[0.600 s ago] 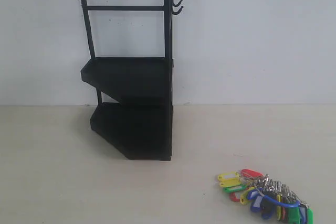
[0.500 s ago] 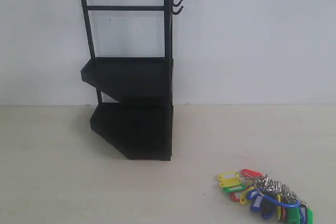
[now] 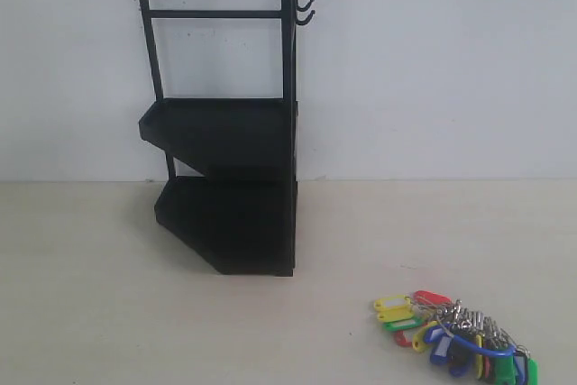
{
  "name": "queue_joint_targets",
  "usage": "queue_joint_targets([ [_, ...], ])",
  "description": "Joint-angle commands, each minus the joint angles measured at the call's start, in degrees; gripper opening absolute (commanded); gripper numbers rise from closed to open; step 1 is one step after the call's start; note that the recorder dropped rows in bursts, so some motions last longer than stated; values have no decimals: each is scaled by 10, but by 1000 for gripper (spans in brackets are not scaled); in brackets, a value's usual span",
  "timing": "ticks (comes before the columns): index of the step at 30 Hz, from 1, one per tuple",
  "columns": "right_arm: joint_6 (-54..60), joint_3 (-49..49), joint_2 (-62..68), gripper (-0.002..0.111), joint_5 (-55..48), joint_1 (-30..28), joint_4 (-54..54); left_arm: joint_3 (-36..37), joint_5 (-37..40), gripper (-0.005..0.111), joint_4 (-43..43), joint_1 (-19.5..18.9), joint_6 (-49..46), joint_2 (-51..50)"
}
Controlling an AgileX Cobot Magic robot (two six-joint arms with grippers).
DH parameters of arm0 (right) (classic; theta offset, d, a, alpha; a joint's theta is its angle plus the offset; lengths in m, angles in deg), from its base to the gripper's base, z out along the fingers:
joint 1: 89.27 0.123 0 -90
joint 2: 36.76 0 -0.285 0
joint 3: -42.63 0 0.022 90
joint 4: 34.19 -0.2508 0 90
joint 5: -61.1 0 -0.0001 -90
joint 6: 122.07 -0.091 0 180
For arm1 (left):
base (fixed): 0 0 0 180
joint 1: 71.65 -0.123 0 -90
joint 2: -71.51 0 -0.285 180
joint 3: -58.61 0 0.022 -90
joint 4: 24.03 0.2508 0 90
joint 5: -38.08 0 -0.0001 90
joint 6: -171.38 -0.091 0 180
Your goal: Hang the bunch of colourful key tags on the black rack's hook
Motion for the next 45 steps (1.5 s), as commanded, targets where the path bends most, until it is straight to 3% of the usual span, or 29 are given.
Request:
queue_joint_targets([
  [1, 0, 0, -3, 0, 3, -3, 0, -1, -4, 4, -4, -2, 0, -2],
  [6, 15, 0, -3, 0, 20, -3, 16, -1, -4, 4, -4, -2, 0, -2],
  [12, 35, 0, -3, 0, 272, -3, 22, -1, -4, 4, -4, -2, 0, -2],
  [19, 29, 0, -3, 0, 417, -3, 22, -1, -4, 4, -4, -2, 0, -2],
  [25, 68, -96, 1, 0, 289, -3, 22, -1, -4, 4, -4, -2, 0, -2],
  [33, 73, -265, 157, 0, 44, -3, 22, -1, -4, 4, -4, -2, 0, -2],
  [45, 60, -281, 221, 0, 75, -3, 21, -1, -4, 4, -4, -2, 0, -2],
])
